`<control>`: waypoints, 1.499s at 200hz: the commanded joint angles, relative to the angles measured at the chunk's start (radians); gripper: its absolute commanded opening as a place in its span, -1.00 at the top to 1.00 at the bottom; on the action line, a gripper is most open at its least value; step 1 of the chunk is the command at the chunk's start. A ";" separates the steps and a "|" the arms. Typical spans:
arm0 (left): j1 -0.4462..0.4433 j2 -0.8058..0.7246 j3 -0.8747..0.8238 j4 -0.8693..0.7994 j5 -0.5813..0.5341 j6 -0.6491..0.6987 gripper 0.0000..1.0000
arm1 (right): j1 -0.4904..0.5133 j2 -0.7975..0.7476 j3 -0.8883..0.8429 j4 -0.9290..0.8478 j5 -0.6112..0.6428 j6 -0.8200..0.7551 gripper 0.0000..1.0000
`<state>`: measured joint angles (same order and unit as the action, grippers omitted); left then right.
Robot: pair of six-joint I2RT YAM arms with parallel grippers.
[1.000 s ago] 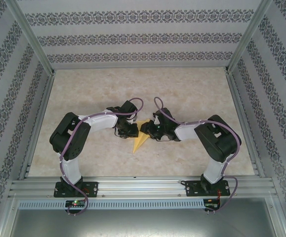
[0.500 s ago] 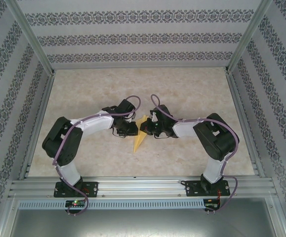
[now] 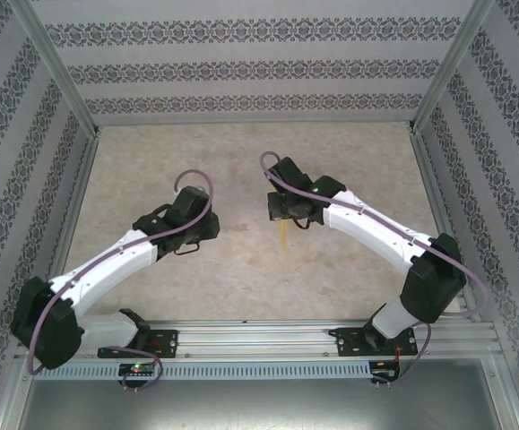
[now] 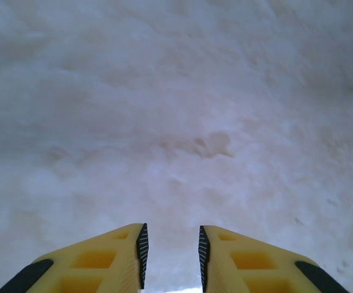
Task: Fold a paper plane with a square sheet of paper (pick it up from the middle)
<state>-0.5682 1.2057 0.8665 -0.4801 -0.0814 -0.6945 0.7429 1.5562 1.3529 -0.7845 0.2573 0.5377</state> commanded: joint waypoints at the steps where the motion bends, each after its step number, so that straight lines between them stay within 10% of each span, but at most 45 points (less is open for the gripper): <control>1: 0.019 -0.094 -0.055 -0.028 -0.188 -0.085 0.28 | 0.048 0.001 0.016 -0.305 0.398 -0.043 0.86; 122: 0.028 -0.540 -0.244 -0.120 -0.459 -0.219 -0.09 | 0.182 0.584 0.363 -0.286 0.141 0.078 0.79; 146: 0.027 -0.560 -0.245 -0.129 -0.457 -0.206 -0.10 | 0.200 0.622 0.418 -0.228 0.000 0.071 0.54; 166: 0.028 -0.543 -0.231 -0.136 -0.451 -0.195 -0.11 | 0.196 0.519 0.318 -0.020 -0.209 0.068 -0.08; 197: 0.029 -0.507 -0.209 -0.131 -0.438 -0.177 -0.12 | 0.153 0.253 0.074 0.314 -0.432 0.104 -0.29; 238: 0.028 -0.438 -0.205 -0.076 -0.371 -0.164 -0.12 | 0.013 0.047 -0.224 0.594 -0.679 0.155 -0.18; 300: 0.028 -0.238 -0.137 -0.017 -0.184 -0.117 -0.14 | -0.050 0.180 -0.259 0.659 -0.762 0.192 0.49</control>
<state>-0.5491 0.9157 0.6788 -0.5446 -0.3611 -0.8570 0.7124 1.6726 1.1034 -0.2146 -0.4255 0.6926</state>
